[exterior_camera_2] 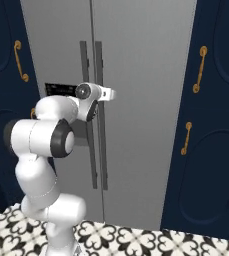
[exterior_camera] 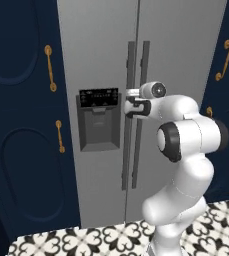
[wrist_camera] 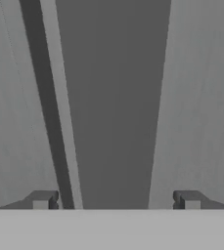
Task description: Take the strawberry from the fridge and place it on top of the pancake, located on the dining counter.
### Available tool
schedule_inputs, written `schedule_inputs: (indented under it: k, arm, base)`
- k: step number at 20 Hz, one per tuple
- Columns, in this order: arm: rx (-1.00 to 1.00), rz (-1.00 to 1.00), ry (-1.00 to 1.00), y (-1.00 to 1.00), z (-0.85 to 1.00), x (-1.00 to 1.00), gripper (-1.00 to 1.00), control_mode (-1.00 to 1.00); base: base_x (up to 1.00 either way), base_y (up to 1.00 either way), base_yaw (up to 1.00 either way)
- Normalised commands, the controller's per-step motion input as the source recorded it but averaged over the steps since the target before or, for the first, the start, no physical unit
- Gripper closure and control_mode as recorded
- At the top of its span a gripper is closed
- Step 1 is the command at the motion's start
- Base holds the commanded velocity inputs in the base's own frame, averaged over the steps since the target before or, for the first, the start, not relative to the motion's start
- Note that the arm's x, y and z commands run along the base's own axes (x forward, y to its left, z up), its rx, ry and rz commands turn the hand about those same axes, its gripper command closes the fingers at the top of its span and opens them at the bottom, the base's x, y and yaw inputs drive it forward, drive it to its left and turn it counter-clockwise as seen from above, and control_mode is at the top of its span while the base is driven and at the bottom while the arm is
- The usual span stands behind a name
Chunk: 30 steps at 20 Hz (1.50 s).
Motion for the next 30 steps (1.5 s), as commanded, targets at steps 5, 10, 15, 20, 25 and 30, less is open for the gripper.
schedule_inputs:
  k: [5, 10, 15, 20, 25, 30]
  arm:
    - [0.00, 0.00, 0.00, -0.01, -0.08, 0.78, -1.00, -1.00]
    - [0.01, 0.00, 0.00, -0.04, -0.03, 0.37, 1.00, -1.00]
    - [0.00, 0.00, 0.00, -0.22, 0.25, -0.83, 1.00, -1.00]
    - [0.00, 0.00, 0.00, -0.36, 0.55, -1.00, 1.00, -1.00]
    - [0.00, 0.00, 0.21, -0.28, 0.65, -0.90, 1.00, -1.00]
    - [0.00, 0.00, 0.25, -0.38, 0.72, -0.72, 1.00, -1.00]
  base:
    - [0.00, 0.00, 0.00]
    - [0.00, 0.00, 0.00]
    - [0.00, 0.00, 0.00]
    - [0.00, 0.00, 0.00]
    - [0.00, 0.00, 0.00]
    - [0.00, 0.00, 0.00]
